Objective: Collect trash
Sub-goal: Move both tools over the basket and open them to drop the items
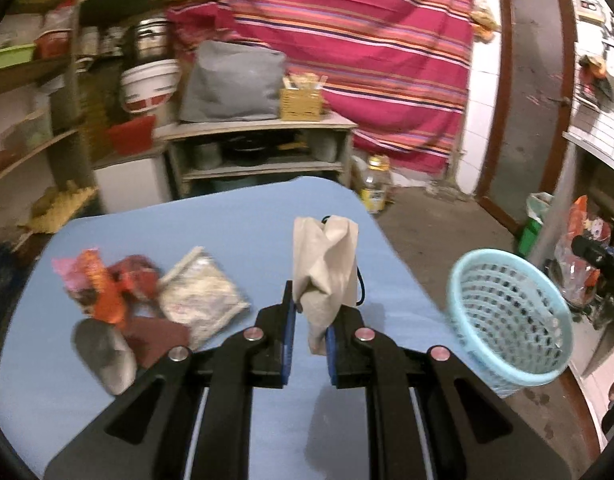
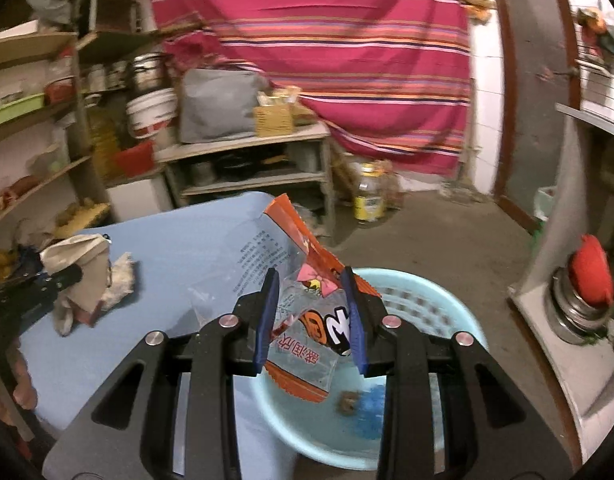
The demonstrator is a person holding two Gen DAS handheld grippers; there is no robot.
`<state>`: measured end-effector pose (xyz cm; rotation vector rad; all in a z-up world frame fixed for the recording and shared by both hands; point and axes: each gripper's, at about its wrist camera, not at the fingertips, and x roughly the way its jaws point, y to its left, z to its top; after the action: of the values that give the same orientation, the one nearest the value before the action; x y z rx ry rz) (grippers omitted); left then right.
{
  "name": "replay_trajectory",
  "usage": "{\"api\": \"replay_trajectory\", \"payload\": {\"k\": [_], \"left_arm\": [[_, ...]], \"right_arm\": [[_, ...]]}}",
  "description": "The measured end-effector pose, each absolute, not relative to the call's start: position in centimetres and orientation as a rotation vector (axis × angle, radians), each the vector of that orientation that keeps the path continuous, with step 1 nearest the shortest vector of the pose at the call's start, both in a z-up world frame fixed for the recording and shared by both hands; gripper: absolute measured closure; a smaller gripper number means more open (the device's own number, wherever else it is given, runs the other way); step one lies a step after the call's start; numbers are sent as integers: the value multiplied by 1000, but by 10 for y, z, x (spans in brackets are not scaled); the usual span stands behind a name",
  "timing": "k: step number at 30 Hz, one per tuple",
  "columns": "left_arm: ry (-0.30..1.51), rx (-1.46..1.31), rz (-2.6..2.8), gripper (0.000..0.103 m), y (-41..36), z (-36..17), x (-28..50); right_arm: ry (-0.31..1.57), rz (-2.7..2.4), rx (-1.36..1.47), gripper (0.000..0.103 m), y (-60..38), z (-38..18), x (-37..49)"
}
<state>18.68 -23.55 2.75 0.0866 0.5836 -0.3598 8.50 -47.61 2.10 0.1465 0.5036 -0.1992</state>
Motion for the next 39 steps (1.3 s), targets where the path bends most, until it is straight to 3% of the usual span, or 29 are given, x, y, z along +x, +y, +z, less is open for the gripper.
{"api": "replay_trajectory", "payload": {"k": [6, 17, 22, 26, 33, 39], "left_arm": [[589, 108, -442, 89, -285, 25, 182], [623, 126, -533, 89, -352, 12, 186], [620, 151, -569, 89, -374, 10, 184], [622, 158, -584, 89, -387, 8, 185], [650, 168, -629, 89, -412, -6, 188], [697, 193, -654, 86, -437, -24, 196]], "right_arm": [[548, -262, 168, 71, -513, 3, 77], [621, -302, 233, 61, -542, -23, 97], [648, -312, 247, 42, -548, -30, 101], [657, -335, 250, 40, -553, -33, 96], [594, -411, 274, 16, -570, -24, 76], [557, -440, 272, 8, -571, -17, 66]]}}
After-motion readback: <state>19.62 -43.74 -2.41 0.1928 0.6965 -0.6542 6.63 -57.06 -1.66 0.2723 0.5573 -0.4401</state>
